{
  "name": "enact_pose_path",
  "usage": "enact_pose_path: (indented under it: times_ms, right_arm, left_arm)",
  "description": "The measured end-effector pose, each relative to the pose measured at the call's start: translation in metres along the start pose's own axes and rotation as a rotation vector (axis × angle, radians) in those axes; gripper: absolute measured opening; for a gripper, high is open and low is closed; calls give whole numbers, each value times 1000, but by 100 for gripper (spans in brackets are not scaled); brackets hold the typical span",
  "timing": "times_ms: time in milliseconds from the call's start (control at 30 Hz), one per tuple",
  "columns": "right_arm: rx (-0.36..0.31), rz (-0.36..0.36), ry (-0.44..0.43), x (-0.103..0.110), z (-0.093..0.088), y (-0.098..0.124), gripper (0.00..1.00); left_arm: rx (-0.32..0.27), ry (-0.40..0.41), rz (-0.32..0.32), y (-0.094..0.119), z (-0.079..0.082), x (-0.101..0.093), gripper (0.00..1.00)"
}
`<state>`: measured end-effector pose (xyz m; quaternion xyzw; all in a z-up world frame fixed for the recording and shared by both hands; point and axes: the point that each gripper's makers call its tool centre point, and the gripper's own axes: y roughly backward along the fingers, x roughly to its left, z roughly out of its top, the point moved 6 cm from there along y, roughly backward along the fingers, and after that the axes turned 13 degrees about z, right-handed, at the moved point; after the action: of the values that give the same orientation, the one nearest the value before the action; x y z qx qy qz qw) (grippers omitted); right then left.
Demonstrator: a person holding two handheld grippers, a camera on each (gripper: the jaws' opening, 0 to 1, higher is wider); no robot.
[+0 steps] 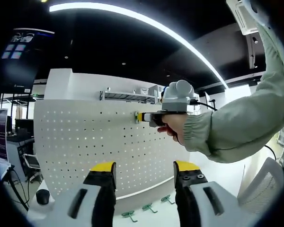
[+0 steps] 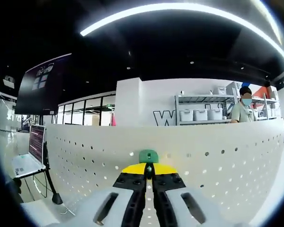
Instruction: Insert the hook assembly into the mounting plate slot until the hook locks in place.
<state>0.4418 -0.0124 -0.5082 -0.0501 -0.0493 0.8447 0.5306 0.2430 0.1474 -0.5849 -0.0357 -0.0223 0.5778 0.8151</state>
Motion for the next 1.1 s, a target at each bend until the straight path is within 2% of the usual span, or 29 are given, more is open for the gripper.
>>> enact_pose_path:
  times_ms: [200, 267, 500, 1000, 1100]
  right_arm:
    - [-2, -37, -10, 3, -1, -2, 1]
    - [-11, -55, -37, 3, -1, -1, 1]
    - [6, -85, -45, 3, -1, -4, 1]
    - [7, -83, -38, 3, -1, -3, 2]
    - [15, -68, 2, 5, -1, -4, 3]
  left_arm:
    - [0, 3, 4, 2, -1, 1, 51]
    - [1, 5, 3, 2, -1, 1, 51]
    - [-1, 8, 4, 3, -1, 1, 50]
    - [-5, 10, 5, 3, 1, 3, 50]
    - [-6, 12, 7, 3, 1, 3, 50]
